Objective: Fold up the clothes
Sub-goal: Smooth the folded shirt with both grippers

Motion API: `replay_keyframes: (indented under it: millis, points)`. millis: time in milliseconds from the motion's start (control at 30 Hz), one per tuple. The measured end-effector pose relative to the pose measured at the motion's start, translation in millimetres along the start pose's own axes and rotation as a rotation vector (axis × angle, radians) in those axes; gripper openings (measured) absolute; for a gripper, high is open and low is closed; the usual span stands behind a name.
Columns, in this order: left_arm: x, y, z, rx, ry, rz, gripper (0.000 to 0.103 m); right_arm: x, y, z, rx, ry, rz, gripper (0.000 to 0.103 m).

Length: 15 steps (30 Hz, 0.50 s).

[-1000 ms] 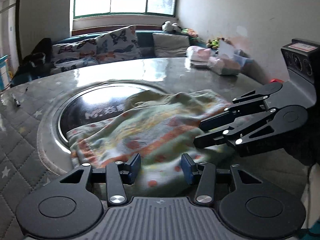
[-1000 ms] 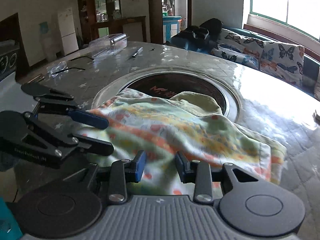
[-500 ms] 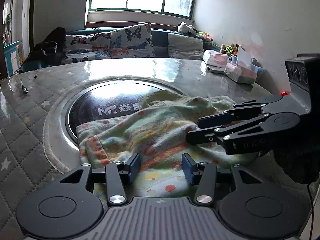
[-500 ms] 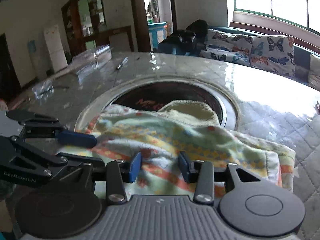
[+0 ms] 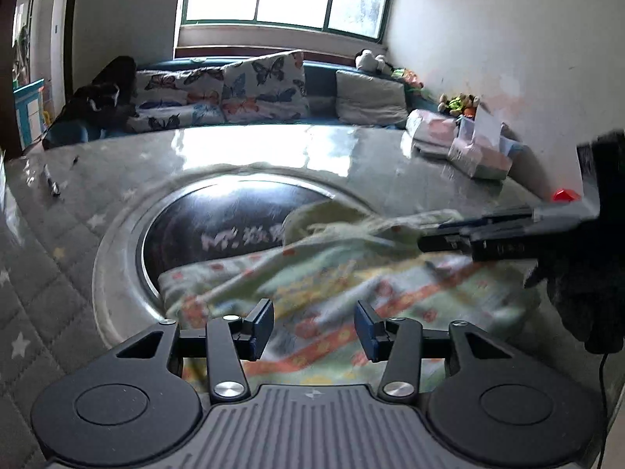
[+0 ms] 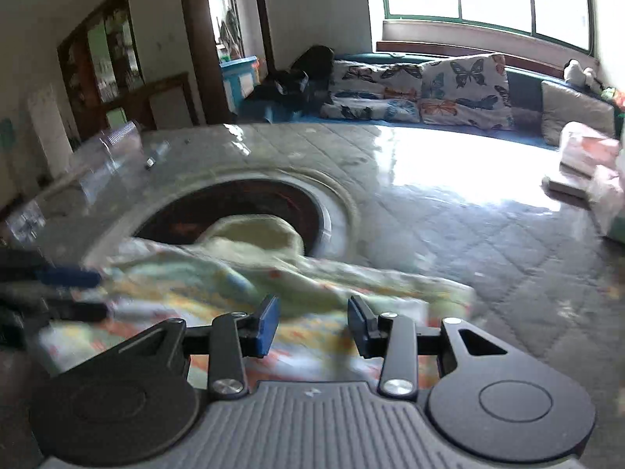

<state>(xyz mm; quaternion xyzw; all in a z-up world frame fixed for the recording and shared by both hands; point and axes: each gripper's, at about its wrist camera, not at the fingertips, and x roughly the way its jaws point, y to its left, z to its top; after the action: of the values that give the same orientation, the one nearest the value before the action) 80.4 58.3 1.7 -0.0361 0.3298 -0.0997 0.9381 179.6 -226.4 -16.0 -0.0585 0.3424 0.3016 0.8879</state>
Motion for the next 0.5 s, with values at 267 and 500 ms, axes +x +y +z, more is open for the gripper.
replay_keyframes:
  millis: [267,500]
  points:
    - [30,-3,15,-0.005,0.019,-0.001,0.046,-11,-16,-9,0.016,-0.008,-0.047,0.026]
    - [47,10,13,-0.028,0.038,0.062,0.046,-26,12,-14,-0.066,-0.024,0.021,0.035]
